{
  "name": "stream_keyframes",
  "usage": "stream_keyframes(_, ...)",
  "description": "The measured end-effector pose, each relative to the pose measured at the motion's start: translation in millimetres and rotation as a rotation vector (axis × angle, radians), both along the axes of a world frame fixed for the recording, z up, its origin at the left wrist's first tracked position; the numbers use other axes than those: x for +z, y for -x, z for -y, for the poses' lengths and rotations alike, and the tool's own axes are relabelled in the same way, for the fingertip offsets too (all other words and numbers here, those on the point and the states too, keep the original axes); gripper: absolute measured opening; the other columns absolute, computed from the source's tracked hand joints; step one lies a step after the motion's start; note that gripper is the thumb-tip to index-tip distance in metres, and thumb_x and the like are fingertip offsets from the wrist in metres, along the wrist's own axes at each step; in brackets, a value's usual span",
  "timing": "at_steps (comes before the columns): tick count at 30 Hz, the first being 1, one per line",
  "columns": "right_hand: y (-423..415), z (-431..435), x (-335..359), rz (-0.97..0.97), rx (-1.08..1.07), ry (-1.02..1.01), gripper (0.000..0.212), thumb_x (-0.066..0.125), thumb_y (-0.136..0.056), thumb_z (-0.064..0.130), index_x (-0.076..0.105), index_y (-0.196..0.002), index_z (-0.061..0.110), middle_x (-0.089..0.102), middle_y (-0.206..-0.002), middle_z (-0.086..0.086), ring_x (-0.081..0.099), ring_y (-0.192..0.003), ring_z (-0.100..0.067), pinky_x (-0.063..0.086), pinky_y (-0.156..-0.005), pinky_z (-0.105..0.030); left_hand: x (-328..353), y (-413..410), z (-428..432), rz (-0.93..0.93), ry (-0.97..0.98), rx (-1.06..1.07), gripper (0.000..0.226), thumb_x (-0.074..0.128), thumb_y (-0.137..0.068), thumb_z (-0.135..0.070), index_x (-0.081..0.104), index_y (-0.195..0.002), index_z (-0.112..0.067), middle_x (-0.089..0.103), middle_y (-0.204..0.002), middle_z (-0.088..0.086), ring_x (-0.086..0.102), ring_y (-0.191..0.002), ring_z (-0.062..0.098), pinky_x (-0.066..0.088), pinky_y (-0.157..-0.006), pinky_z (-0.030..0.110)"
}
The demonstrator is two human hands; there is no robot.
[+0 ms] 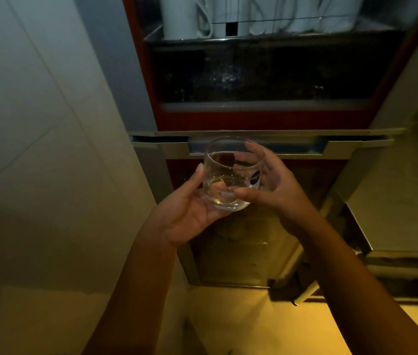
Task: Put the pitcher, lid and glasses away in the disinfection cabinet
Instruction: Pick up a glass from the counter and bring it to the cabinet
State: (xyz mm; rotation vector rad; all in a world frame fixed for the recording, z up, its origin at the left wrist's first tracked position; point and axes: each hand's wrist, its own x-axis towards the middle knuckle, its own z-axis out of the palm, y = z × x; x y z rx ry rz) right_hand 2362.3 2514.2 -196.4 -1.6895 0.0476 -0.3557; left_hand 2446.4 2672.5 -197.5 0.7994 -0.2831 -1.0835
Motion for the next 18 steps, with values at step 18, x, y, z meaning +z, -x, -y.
stream_keyframes(18,3.7,-13.3,17.1,0.027,-0.138,0.047,0.094,0.076,-0.056,0.04,0.03,-0.138,0.032,0.046,-0.138,0.009,0.048,-0.123,-0.011,0.047,-0.098,-0.036,12.8,-24.7,3.4,0.111,0.025,-0.162,0.061,0.045,-0.084,-0.041,0.042,-0.137,-0.011,0.052,-0.131,0.025,0.056,-0.116,0.034,0.049,-0.094,0.041)
